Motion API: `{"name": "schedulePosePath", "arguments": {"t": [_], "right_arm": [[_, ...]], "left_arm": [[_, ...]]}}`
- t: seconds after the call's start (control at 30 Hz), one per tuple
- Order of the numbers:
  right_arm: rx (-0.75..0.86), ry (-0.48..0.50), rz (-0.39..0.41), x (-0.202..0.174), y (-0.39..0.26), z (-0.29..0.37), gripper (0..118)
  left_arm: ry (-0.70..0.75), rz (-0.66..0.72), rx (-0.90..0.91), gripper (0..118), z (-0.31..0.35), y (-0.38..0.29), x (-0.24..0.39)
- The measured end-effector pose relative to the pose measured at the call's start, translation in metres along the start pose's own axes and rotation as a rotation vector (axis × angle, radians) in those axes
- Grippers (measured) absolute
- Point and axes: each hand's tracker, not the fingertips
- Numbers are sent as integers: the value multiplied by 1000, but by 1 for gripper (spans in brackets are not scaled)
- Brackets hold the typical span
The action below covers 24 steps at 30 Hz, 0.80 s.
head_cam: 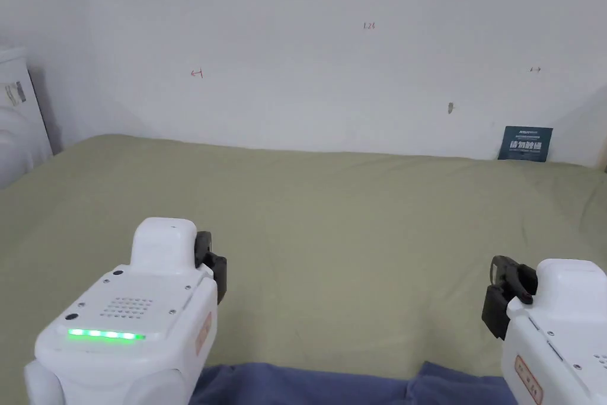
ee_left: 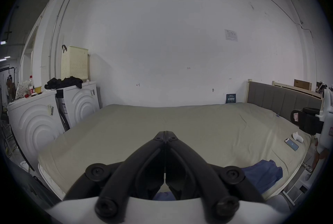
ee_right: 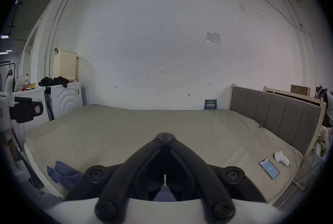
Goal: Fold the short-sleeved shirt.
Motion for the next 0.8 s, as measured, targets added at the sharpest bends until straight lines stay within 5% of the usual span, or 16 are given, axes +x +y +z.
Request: {"name": "schedulePosePath", "arguments": {"t": [0.47, 0.5, 0.53, 0.57, 0.6, 0.8], "right_arm": [[-192, -3, 20, -27, -67, -2, 2], [-207, 1, 21, -30, -70, -3, 2], [-227, 8, 17, -33, -73, -4, 2], [-242, 15, 14, -36, -76, -5, 2], [-249, 21, 12, -38, -78, -6, 2], [-300, 36, 35, -50, -89, -9, 2]], "left_arm": [[-204, 470, -740, 1, -91, -116, -188], [-244, 490, -773, 12, -101, -120, -196], [-259, 530, -817, 38, -96, -121, -186], [-282, 554, -866, 91, -102, -126, -185], [-324, 572, -870, 116, -106, -129, -188], [-529, 750, -947, 116, -134, -152, -190]]}}
